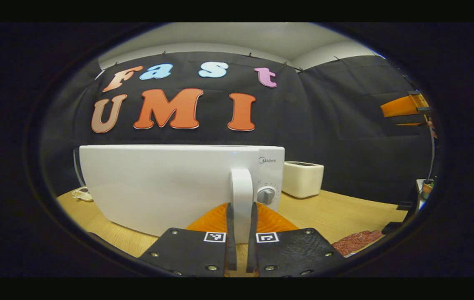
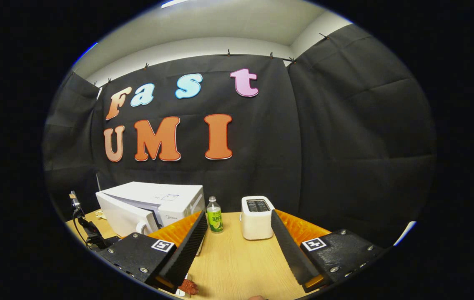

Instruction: Open the microwave oven with the left hand, put the food in, and close the microwave oven.

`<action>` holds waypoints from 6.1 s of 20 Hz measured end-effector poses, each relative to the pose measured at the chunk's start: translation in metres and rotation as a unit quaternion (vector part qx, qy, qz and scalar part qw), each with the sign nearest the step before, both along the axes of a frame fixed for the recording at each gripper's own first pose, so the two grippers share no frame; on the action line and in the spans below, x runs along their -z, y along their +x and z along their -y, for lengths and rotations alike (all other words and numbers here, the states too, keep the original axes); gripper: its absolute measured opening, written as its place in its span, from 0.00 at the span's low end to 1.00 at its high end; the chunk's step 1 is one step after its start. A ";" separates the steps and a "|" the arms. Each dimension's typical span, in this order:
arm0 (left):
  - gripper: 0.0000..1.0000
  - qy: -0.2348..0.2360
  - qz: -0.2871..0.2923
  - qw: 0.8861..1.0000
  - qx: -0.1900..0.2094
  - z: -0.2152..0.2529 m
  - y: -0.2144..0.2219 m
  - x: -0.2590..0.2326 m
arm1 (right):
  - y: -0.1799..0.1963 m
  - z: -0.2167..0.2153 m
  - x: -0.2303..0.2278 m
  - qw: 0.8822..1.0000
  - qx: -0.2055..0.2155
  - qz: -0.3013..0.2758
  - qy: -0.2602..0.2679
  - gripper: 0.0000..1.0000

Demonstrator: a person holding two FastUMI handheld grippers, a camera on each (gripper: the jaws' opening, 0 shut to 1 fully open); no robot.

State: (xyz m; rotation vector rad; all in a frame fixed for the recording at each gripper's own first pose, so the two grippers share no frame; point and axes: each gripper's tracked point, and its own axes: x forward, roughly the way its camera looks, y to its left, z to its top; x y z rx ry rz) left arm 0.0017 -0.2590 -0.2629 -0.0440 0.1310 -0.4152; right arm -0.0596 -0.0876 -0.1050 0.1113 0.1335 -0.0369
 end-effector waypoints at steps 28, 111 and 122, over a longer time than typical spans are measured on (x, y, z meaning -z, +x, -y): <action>0.17 0.000 -0.043 0.999 -0.001 -0.203 -0.173 -0.025 | -0.008 -0.142 0.005 0.995 -0.093 0.000 0.016 0.95; 0.94 0.001 -0.015 0.958 -0.286 -0.492 -0.140 -0.096 | -0.006 -0.196 0.084 0.904 -0.066 -0.049 0.418 0.06; 0.94 -0.014 -0.015 0.965 -0.260 -0.488 -0.133 -0.092 | 0.053 -0.315 0.070 0.883 -0.118 -0.044 0.452 0.06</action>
